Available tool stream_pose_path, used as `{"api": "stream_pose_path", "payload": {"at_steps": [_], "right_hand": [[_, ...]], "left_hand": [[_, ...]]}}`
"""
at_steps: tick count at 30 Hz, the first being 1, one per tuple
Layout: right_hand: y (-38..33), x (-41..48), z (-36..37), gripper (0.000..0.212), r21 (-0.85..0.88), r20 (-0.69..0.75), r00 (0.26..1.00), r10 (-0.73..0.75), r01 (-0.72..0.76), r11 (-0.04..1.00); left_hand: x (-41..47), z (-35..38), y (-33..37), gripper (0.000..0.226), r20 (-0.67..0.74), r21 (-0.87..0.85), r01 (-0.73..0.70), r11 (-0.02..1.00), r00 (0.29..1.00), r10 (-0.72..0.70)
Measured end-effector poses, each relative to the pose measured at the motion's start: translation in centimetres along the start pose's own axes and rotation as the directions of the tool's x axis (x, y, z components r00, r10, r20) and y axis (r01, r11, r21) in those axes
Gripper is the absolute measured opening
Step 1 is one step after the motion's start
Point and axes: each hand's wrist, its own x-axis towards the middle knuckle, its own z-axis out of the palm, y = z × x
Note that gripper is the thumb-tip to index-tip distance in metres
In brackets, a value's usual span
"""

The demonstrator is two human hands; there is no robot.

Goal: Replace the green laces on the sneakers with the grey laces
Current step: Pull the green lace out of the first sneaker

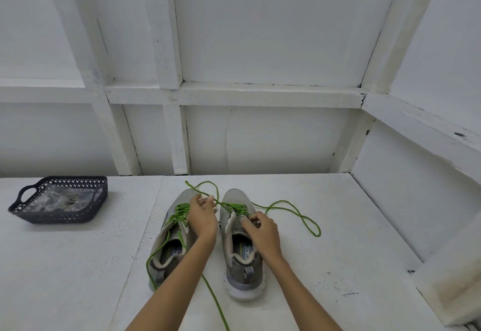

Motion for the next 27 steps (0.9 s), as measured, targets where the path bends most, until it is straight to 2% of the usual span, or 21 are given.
{"api": "stream_pose_path", "payload": {"at_steps": [3,6,9,12,14,18,21,24,27], "right_hand": [[-1.3,0.8,-1.1,0.034,-0.032,0.002,1.0,0.03,-0.03,0.999],[-1.8,2.5,-1.6,0.023,-0.229,-0.023,0.999,-0.023,0.017,0.973],[-2.2,3.7,-1.3,0.024,-0.401,0.034,0.995,-0.095,0.101,0.911],[-2.8,4.4,-1.1,0.024,-0.512,0.067,0.989,-0.13,0.146,0.847],[-3.1,4.8,-1.1,0.025,-0.566,0.08,0.985,-0.152,0.171,0.807],[-3.5,5.5,-1.2,0.023,-0.614,0.135,0.977,-0.167,0.215,0.759],[-3.5,5.9,-1.4,0.015,-0.601,0.175,0.977,-0.123,0.205,0.773],[-4.0,6.3,-1.7,0.01,-0.602,0.198,0.976,-0.087,0.191,0.775],[-4.6,6.7,-1.8,0.01,-0.621,0.209,0.974,-0.083,0.198,0.759]], "left_hand": [[-1.1,0.1,-0.7,0.045,0.12,0.103,-0.013,0.995,0.993,0.001],[-2.2,0.3,-1.4,0.035,0.22,0.192,-0.046,0.98,0.975,0.003],[-2.6,0.1,-1.7,0.016,0.287,0.252,-0.117,0.961,0.957,0.041],[-2.1,-0.2,-1.7,0.004,0.291,0.235,-0.102,0.967,0.956,0.031],[-1.9,-0.4,-1.4,0.005,0.263,0.179,-0.064,0.982,0.965,0.014],[-1.8,-0.9,-1.1,0.002,0.082,0.086,-0.036,0.996,0.996,0.029],[-2.0,-1.0,-1.3,0.014,0.102,0.099,0.03,0.995,0.994,-0.04],[-2.2,-0.8,-2.3,0.043,0.203,0.15,0.145,0.978,0.964,-0.174],[-2.9,-0.4,-2.9,0.067,0.206,0.132,0.187,0.973,0.955,-0.212]]}}
